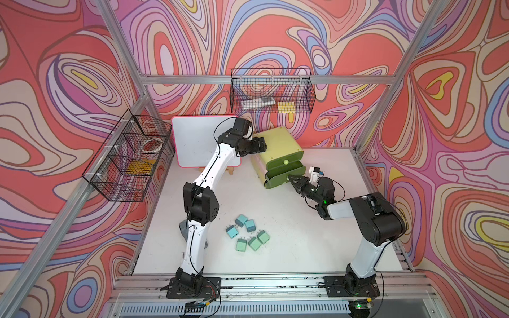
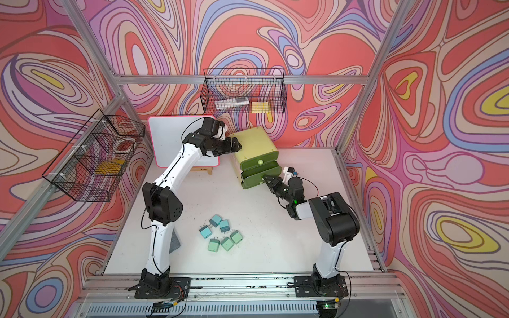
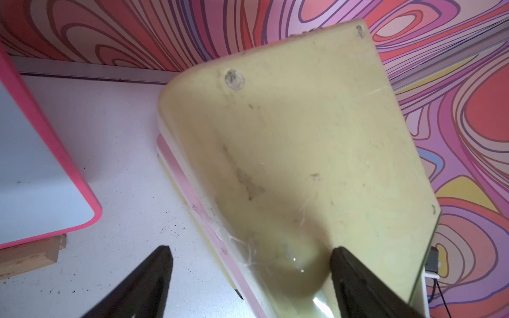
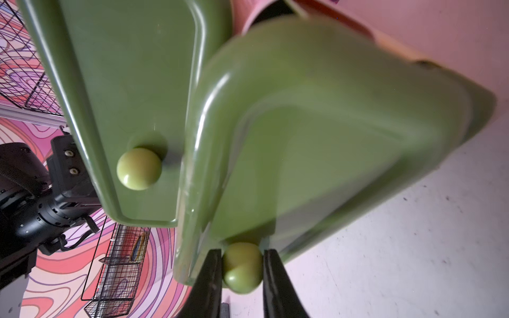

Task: Place the plugs into the drawer by color
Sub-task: Open the drawer in the storage box.

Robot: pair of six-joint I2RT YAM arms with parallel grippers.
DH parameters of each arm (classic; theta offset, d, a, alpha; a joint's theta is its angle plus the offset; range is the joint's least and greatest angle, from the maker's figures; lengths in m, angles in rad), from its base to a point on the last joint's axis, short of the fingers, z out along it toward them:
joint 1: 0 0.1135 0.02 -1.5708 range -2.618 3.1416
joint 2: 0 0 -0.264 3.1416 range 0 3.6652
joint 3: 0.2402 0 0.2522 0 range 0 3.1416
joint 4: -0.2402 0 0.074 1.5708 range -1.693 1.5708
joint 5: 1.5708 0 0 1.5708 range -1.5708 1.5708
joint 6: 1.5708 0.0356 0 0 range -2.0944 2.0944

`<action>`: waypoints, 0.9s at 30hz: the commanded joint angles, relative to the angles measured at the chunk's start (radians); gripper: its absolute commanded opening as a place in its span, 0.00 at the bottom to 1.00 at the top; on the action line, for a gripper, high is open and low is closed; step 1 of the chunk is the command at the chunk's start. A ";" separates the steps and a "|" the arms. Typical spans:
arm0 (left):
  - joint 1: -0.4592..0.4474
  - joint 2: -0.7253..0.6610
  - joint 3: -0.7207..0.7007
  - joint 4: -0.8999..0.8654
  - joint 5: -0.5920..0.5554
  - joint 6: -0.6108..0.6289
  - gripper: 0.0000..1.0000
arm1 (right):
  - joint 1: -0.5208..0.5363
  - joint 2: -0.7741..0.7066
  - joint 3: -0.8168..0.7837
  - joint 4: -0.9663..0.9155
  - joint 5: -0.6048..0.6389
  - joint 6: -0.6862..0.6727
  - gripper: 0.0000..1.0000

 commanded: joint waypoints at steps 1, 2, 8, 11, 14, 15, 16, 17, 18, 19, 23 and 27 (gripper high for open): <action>0.008 0.036 0.003 -0.017 -0.010 -0.002 0.89 | 0.014 -0.039 -0.040 -0.033 0.013 -0.043 0.12; 0.006 0.038 0.002 -0.016 -0.008 -0.003 0.89 | 0.017 -0.080 -0.052 -0.045 0.018 -0.051 0.12; 0.007 0.036 0.001 -0.017 -0.004 -0.008 0.88 | 0.025 -0.170 -0.102 -0.123 0.041 -0.096 0.12; 0.007 0.031 -0.007 -0.014 -0.004 -0.007 0.88 | 0.026 -0.193 -0.116 -0.157 0.044 -0.117 0.12; 0.007 0.021 -0.026 0.000 -0.003 -0.009 0.88 | 0.028 -0.193 -0.131 -0.157 0.045 -0.118 0.12; 0.006 0.018 -0.030 0.002 -0.002 -0.009 0.88 | 0.028 -0.193 -0.136 -0.158 0.046 -0.118 0.12; 0.007 0.018 -0.031 0.002 -0.001 -0.010 0.88 | 0.028 -0.194 -0.140 -0.159 0.045 -0.119 0.12; 0.006 0.018 -0.030 0.000 -0.002 -0.009 0.88 | 0.028 -0.197 -0.144 -0.162 0.045 -0.120 0.12; 0.007 0.017 -0.031 0.000 -0.001 -0.009 0.88 | 0.029 -0.201 -0.149 -0.167 0.046 -0.122 0.12; 0.007 0.017 -0.030 -0.001 -0.002 -0.008 0.88 | 0.029 -0.204 -0.151 -0.173 0.046 -0.126 0.12; 0.007 0.016 -0.032 -0.001 -0.001 -0.008 0.88 | 0.029 -0.218 -0.155 -0.201 0.050 -0.143 0.13; 0.006 0.018 -0.031 -0.001 0.002 -0.009 0.88 | 0.029 -0.214 -0.154 -0.203 0.047 -0.146 0.13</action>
